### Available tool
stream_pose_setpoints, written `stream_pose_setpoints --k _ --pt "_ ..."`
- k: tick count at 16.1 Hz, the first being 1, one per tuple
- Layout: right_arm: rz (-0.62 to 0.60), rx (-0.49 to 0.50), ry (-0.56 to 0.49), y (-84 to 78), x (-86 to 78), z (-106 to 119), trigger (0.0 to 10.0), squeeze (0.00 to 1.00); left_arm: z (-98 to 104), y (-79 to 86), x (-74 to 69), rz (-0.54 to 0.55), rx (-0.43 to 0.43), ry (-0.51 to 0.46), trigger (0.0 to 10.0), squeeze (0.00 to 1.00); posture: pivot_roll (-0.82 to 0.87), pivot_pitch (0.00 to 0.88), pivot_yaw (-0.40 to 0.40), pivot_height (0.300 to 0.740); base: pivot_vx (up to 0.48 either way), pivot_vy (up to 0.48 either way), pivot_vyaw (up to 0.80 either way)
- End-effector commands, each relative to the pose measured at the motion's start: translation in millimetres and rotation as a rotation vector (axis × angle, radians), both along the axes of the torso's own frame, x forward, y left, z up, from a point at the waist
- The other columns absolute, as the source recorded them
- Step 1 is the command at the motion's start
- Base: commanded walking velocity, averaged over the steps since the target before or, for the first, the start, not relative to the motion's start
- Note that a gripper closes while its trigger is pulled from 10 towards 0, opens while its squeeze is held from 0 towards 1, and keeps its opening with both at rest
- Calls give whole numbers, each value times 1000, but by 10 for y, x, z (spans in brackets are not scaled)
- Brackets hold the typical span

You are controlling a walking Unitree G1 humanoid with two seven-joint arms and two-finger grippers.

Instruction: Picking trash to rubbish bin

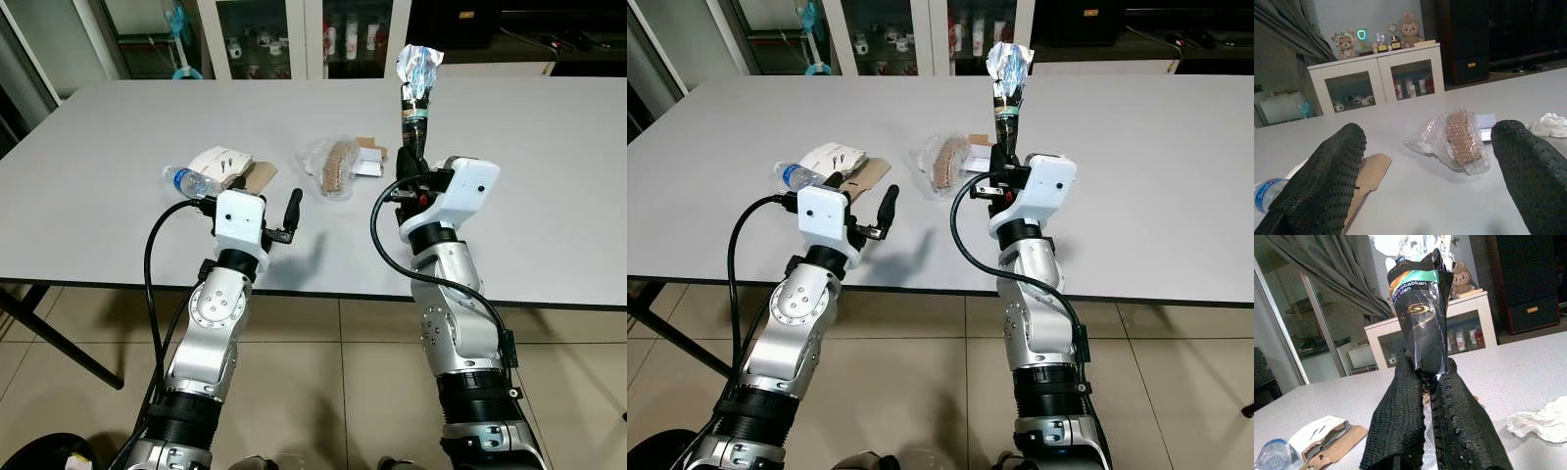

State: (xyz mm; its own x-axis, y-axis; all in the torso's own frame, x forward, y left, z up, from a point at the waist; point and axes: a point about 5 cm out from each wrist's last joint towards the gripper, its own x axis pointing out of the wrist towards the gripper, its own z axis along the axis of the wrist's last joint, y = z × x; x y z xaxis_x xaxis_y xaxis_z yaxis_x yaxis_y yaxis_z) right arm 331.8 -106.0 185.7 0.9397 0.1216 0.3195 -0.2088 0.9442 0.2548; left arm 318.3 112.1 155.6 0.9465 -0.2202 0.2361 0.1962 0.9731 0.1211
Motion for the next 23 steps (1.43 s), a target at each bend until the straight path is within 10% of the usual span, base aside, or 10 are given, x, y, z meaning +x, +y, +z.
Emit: stream_pose_setpoints --k 1,23 --pt "14 -14 13 33 8 -10 10000 0 35 30 35 19 -1 -1 10000 0 27 27 76 740 0 0 0" --pt "28 -73 10 62 5 -6 10000 0 105 52 58 56 -31 -27 10000 0 27 47 69 740 290 0 0"
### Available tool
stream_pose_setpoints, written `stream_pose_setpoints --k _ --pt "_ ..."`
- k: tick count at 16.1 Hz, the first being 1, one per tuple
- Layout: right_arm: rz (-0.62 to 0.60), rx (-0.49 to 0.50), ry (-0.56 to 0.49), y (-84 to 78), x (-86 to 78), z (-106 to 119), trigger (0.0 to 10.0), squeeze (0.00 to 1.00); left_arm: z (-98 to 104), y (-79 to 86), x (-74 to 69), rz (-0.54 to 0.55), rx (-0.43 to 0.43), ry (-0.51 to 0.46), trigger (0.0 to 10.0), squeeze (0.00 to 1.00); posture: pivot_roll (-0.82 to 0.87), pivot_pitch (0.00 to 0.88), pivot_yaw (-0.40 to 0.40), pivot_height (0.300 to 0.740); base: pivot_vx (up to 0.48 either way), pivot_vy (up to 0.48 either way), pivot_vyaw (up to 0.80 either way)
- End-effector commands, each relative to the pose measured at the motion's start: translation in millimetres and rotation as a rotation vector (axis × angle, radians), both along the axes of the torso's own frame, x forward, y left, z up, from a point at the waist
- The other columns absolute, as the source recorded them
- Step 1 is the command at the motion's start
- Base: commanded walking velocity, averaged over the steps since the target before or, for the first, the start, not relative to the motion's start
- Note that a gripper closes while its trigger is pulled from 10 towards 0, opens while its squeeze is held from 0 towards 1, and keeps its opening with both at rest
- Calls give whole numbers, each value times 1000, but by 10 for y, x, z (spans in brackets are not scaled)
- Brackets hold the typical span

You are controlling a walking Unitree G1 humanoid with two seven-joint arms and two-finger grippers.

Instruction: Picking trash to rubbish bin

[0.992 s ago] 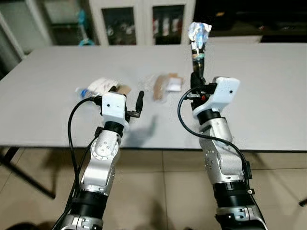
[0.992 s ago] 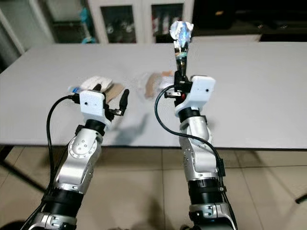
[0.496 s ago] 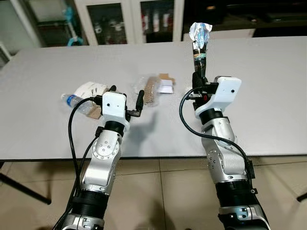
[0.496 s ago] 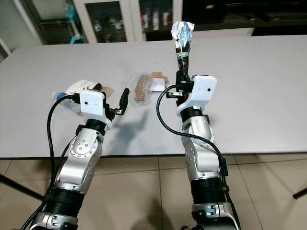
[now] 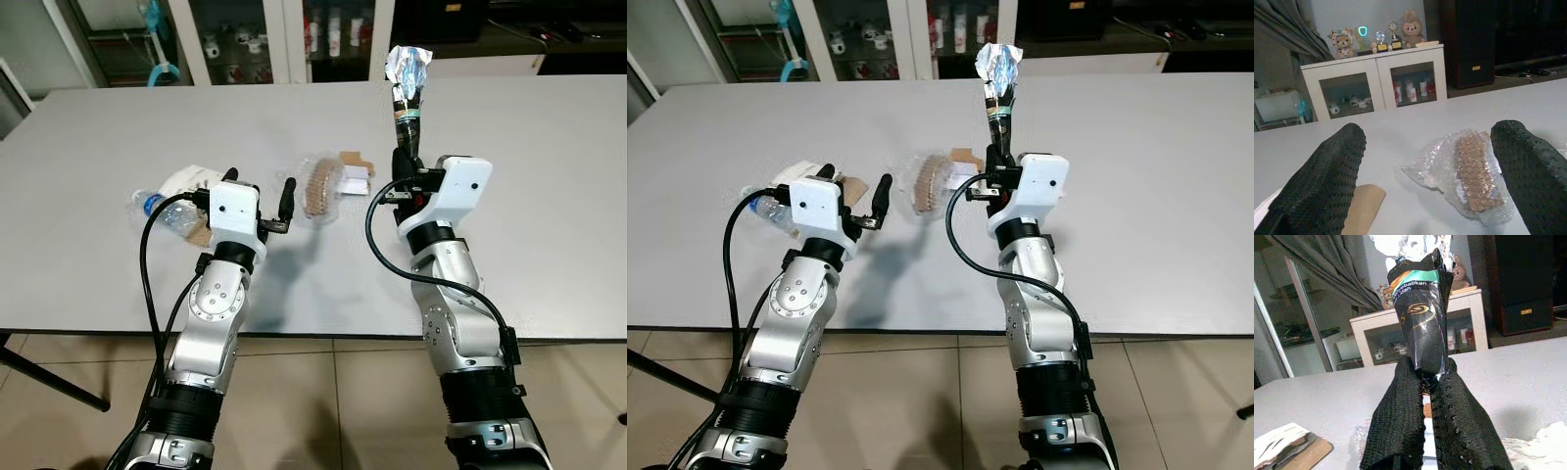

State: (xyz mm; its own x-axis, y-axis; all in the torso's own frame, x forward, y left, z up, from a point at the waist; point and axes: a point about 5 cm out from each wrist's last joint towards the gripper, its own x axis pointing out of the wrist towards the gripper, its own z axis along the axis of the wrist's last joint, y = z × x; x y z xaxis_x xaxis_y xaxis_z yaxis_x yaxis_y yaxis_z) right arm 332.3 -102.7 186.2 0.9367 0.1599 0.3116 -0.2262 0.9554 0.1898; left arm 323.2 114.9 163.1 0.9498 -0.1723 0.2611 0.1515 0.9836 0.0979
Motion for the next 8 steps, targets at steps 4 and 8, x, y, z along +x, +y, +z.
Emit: stream_pose_setpoints --k 4,8 --pt "13 -5 11 32 -2 -12 10000 0 41 21 14 11 -6 -9 10000 0 26 44 70 740 330 0 0" --pt "13 -5 10 36 -2 -12 10000 0 46 24 16 11 -7 -11 10000 0 26 43 70 740 382 0 0"
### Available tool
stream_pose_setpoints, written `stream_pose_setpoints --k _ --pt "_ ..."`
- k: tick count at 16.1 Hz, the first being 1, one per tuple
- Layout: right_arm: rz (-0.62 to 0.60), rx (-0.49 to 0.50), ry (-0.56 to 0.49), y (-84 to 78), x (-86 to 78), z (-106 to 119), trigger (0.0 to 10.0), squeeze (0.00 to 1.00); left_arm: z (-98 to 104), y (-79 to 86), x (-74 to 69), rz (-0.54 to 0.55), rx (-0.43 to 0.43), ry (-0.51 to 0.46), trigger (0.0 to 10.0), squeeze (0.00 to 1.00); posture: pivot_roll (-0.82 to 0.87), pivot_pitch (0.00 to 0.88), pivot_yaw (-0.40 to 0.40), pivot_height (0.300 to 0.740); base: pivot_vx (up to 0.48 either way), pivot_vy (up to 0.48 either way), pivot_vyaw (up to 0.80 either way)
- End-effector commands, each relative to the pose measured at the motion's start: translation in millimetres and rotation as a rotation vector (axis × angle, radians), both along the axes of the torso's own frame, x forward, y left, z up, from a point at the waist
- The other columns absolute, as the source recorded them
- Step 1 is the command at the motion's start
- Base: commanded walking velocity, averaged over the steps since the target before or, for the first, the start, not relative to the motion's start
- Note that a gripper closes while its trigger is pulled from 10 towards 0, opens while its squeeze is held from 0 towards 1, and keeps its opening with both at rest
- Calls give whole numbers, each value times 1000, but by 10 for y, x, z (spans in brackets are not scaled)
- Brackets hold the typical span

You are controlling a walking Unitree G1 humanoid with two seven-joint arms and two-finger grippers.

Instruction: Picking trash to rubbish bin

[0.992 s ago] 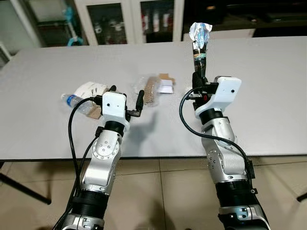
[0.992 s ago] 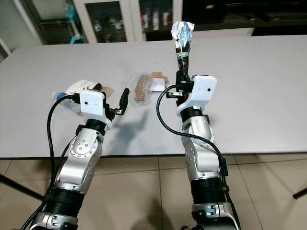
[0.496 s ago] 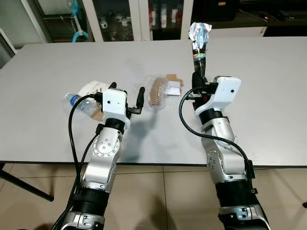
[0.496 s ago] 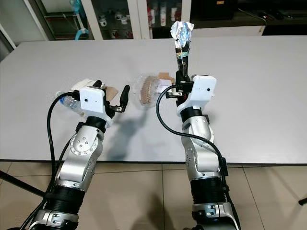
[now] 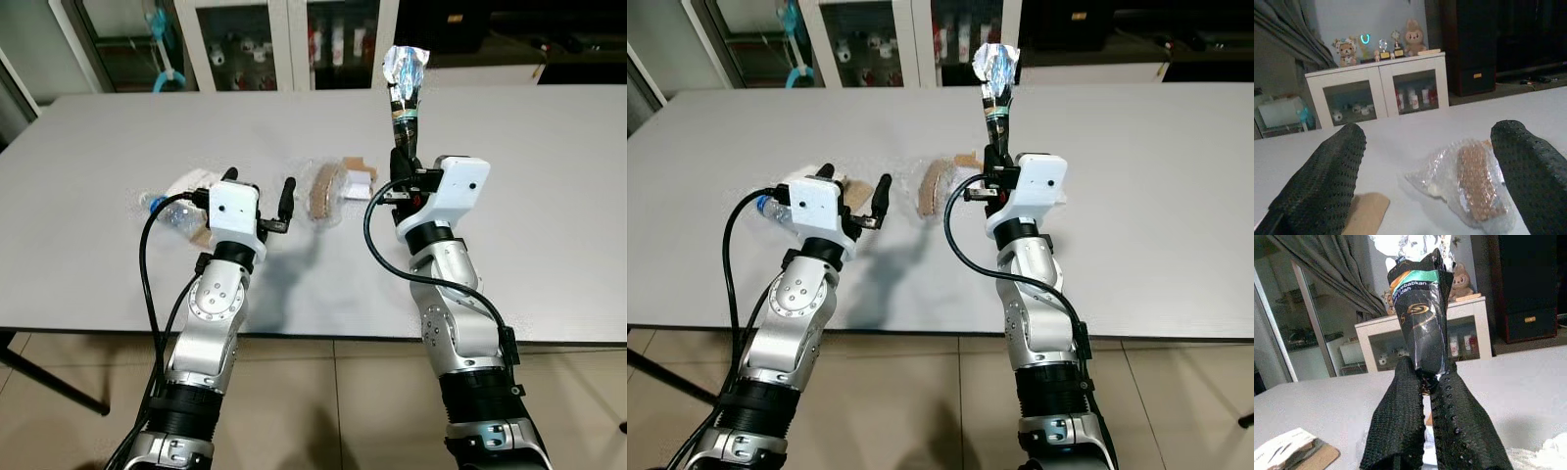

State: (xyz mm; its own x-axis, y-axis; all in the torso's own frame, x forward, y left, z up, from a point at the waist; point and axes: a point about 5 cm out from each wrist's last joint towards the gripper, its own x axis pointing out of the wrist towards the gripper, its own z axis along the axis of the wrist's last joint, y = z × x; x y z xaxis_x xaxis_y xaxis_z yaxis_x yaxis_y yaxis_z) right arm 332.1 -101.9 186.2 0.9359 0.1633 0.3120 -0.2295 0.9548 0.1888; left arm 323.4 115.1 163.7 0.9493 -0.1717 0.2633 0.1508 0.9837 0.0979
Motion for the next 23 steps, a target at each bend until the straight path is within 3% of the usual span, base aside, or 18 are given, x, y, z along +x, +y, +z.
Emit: stream_pose_setpoints --k 1,23 --pt "9 -4 10 28 -1 -11 10000 0 39 22 14 10 -6 -9 10000 0 25 42 70 740 382 0 0" --pt "10 0 1 29 -1 13 10000 0 69 7 20 4 -6 -19 10000 0 26 47 69 740 444 0 0"
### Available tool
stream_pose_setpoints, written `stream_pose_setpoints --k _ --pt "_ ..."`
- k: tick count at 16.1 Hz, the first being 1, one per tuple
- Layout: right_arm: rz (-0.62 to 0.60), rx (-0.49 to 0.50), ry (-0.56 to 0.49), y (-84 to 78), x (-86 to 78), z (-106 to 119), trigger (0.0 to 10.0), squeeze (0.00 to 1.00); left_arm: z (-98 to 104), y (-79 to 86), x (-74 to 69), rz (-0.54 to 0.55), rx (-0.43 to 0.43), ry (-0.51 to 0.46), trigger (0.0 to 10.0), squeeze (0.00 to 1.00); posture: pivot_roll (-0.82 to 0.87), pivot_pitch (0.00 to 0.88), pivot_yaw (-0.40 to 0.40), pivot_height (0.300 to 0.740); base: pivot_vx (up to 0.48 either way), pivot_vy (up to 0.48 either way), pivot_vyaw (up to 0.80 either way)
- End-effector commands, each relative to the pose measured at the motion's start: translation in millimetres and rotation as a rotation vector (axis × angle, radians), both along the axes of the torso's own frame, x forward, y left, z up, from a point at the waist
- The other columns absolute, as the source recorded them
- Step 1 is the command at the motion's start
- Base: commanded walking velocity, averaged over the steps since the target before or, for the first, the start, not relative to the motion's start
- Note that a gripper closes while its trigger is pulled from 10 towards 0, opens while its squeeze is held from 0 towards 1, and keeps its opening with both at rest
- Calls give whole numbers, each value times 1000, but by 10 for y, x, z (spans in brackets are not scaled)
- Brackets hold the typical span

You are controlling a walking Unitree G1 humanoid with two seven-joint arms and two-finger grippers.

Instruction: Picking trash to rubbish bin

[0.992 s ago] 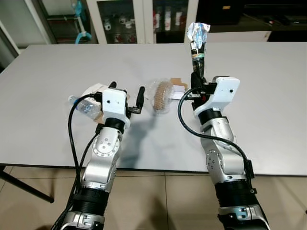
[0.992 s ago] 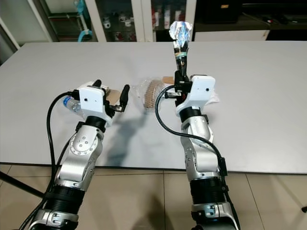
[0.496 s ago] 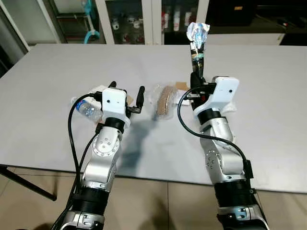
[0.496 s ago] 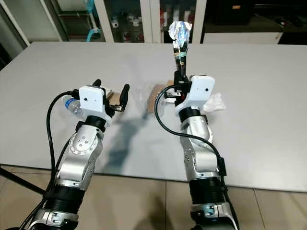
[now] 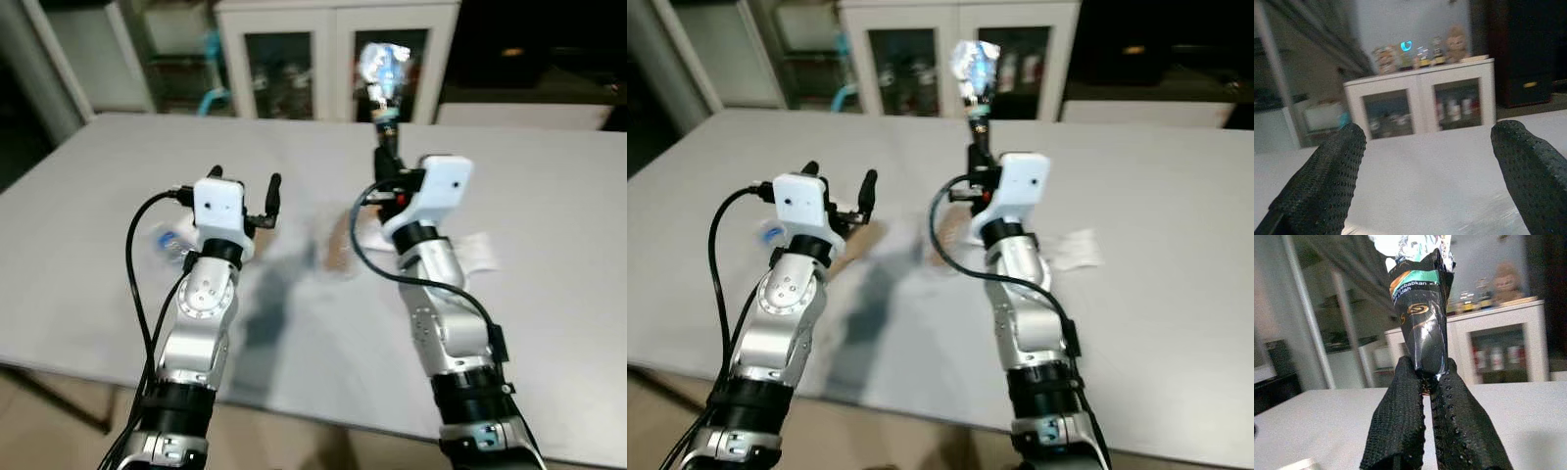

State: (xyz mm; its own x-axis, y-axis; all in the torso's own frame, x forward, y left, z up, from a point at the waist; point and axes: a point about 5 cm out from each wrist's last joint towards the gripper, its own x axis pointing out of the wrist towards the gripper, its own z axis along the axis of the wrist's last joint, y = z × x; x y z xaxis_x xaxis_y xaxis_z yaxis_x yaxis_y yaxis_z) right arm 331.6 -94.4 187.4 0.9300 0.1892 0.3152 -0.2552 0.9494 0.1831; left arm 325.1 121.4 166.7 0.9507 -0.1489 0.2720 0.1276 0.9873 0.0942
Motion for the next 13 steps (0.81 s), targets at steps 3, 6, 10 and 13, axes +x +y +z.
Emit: stream_pose_setpoints --k 3,6,10,13 --pt "-15 6 5 -40 4 1 10000 0 42 -73 -8 -33 -1 -17 10000 0 26 49 70 740 320 0 0" --pt "-15 6 6 -42 3 0 10000 0 35 -98 -22 -48 3 -17 10000 0 24 50 72 740 0 0 0" --pt "-14 5 9 -46 2 -4 10000 0 22 -99 -21 -51 7 -5 10000 0 25 51 70 740 0 0 0" --pt "-12 5 10 -43 3 -5 10000 0 -18 -104 -18 -74 -9 30 10000 0 24 51 70 740 0 0 0"
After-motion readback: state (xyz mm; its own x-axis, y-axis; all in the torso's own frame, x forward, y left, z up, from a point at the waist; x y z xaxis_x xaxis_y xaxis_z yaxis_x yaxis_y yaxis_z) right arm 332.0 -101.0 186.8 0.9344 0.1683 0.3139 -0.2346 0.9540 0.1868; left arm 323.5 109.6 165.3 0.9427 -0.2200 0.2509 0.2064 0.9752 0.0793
